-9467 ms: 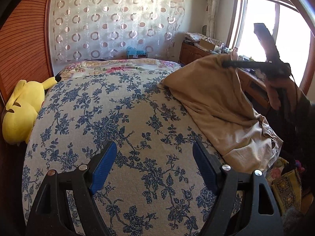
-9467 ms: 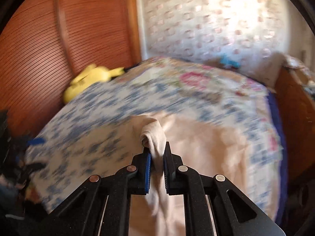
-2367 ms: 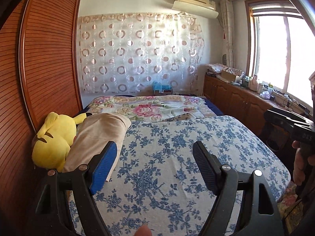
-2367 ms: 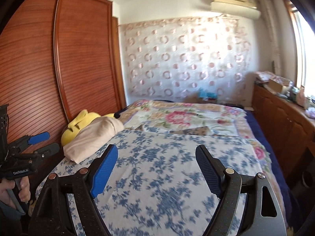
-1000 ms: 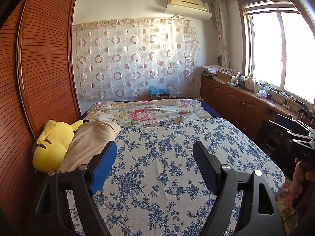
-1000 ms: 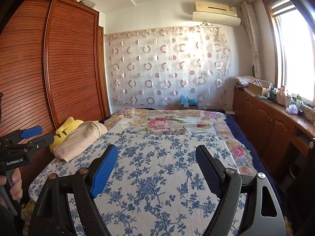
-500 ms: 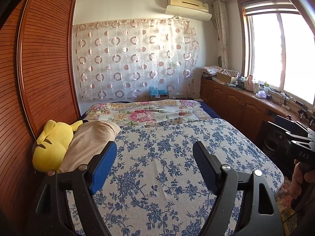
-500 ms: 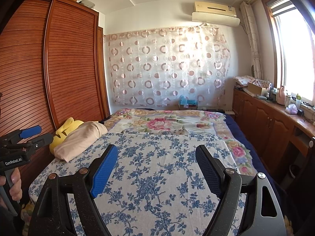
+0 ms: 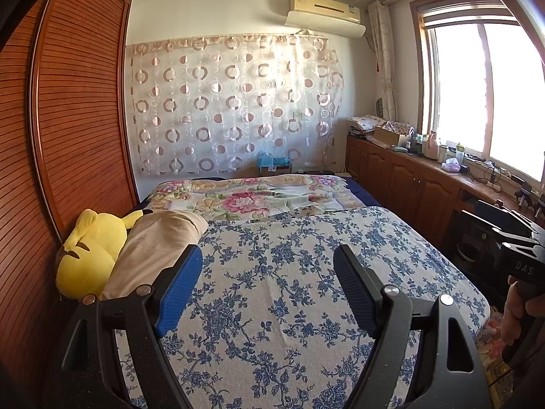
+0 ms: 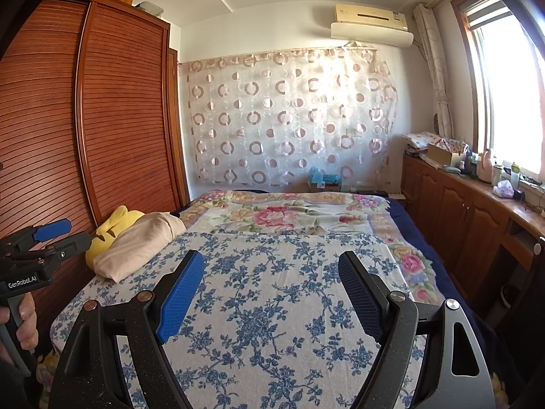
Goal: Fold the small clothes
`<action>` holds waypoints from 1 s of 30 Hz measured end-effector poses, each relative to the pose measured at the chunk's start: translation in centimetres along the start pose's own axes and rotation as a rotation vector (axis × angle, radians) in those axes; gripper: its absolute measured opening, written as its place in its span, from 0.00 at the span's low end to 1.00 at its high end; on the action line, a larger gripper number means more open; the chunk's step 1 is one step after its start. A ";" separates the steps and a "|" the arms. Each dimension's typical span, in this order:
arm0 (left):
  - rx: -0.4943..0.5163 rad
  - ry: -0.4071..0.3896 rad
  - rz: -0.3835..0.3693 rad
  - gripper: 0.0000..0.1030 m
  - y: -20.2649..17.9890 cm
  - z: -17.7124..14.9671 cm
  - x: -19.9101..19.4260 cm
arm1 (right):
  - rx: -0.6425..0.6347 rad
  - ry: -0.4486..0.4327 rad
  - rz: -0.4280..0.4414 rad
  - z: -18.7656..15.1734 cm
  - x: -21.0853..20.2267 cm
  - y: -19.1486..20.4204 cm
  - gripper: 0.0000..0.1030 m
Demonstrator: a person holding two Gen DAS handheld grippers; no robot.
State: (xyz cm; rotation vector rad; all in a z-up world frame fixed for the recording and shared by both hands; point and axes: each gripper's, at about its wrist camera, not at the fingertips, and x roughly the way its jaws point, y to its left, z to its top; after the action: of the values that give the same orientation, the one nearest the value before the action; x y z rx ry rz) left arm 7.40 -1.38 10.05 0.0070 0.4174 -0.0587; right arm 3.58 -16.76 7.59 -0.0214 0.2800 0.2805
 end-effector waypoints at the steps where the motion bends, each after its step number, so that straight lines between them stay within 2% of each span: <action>1: 0.000 0.000 -0.001 0.78 0.0 0.0 0.0 | 0.000 0.000 0.001 -0.1 0.0 0.0 0.80; 30: 0.000 -0.003 0.000 0.78 -0.1 -0.2 -0.1 | 0.002 -0.007 -0.004 -0.2 0.0 0.0 0.80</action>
State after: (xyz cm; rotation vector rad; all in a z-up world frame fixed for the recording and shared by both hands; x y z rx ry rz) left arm 7.23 -1.48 9.92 0.0065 0.4143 -0.0584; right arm 3.56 -16.77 7.41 -0.0190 0.2737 0.2765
